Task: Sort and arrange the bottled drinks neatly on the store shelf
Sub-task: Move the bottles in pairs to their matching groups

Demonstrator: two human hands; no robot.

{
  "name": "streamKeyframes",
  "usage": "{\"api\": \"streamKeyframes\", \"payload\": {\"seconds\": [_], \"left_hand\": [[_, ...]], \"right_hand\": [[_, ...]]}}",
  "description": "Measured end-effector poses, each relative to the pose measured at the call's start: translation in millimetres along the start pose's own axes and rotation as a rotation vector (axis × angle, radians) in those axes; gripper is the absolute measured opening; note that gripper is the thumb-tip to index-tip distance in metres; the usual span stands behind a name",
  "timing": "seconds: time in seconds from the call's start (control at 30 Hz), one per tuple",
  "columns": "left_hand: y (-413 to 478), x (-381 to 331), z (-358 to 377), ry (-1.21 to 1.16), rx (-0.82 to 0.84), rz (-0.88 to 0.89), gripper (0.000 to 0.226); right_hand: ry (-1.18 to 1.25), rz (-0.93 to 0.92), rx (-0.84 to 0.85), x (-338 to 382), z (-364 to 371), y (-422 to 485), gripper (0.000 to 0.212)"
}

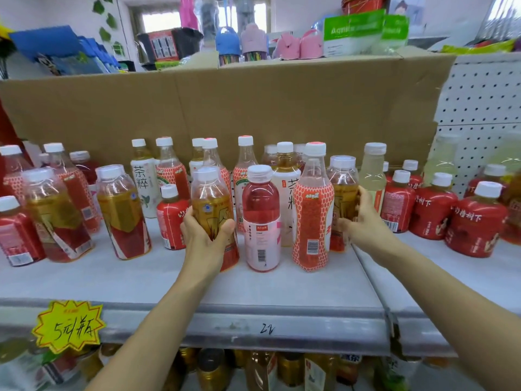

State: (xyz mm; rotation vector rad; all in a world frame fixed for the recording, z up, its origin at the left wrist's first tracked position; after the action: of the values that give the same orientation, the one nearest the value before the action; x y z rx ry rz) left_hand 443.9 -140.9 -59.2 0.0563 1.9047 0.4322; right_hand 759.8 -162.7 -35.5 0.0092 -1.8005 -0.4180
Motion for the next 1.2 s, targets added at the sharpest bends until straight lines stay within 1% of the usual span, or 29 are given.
{"api": "streamKeyframes", "payload": {"seconds": [0.07, 0.1, 0.13, 0.17, 0.23, 0.33, 0.37, 0.6, 0.67, 0.7, 0.73, 0.8, 0.83, 0.87, 0.9, 0.97, 1.03, 1.1, 1.2], "left_hand": [[4, -1, 4, 0.039, -0.005, 0.009, 0.086], [5, -1, 6, 0.053, -0.003, 0.011, 0.084], [7, -2, 8, 0.057, 0.001, 0.014, 0.082], [8, -4, 11, 0.053, 0.006, 0.019, 0.081], [10, -8, 15, 0.031, 0.010, 0.039, 0.076], [11, -12, 25, 0.019, 0.033, 0.038, 0.067], [10, -14, 29, 0.024, 0.061, 0.045, 0.065], [13, -12, 43, -0.027, 0.226, 0.052, 0.055], [12, -13, 42, -0.079, 0.296, 0.049, 0.049], [13, -17, 38, -0.083, 0.302, 0.060, 0.046], [16, -23, 30, -0.056, 0.255, 0.085, 0.041], [30, -35, -3, 0.045, -0.004, 0.139, 0.034], [39, -39, -18, 0.059, -0.123, 0.146, 0.038], [49, -42, -28, 0.051, -0.189, 0.153, 0.046], [60, -45, -31, 0.045, -0.203, 0.160, 0.054], [82, -50, -27, 0.041, -0.144, 0.150, 0.067], [101, -50, -18, 0.033, -0.056, 0.115, 0.074], [112, -51, -8, 0.057, 0.023, 0.099, 0.074], [121, -49, 2, 0.070, 0.108, 0.071, 0.069]], "right_hand": [[0.059, -0.168, -0.153, 23, -12, -16, 0.034], [0.072, -0.255, -0.240, 36, -16, -26, 0.027], [0.084, -0.319, -0.289, 48, -16, -35, 0.027], [0.089, -0.353, -0.291, 55, -12, -40, 0.032], [0.087, -0.347, -0.195, 59, 5, -39, 0.049], [0.062, -0.215, -0.033, 48, 31, -30, 0.084], [0.040, -0.188, -0.006, 44, 37, -29, 0.088], [0.020, -0.180, -0.020, 43, 39, -37, 0.064], [0.026, -0.185, -0.047, 45, 36, -42, 0.064], [0.027, -0.190, -0.061, 46, 35, -44, 0.066], [0.029, -0.194, -0.072, 47, 34, -46, 0.068], [0.034, -0.191, -0.089, 48, 32, -47, 0.072], [0.036, -0.187, -0.092, 48, 32, -48, 0.073], [0.037, -0.182, -0.091, 49, 32, -48, 0.074], [0.039, -0.178, -0.091, 49, 33, -48, 0.074], [0.058, -0.163, -0.085, 49, 35, -50, 0.077], [0.079, -0.137, -0.079, 46, 39, -51, 0.083], [0.088, -0.107, -0.074, 42, 42, -50, 0.088], [0.103, -0.087, -0.058, 39, 44, -50, 0.085]]}}
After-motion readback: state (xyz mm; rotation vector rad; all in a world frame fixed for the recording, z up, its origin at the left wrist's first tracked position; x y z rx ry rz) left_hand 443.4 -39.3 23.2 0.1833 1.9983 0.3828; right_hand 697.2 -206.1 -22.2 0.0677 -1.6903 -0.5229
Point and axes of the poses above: each hand's wrist, its own y-axis towards the middle knuckle, its own z-axis out of the palm, x = y × z, the point moved 9 cm from there along y, towards the middle knuckle, and after that the axes turned 6 degrees about y, right-handed, at the moved point
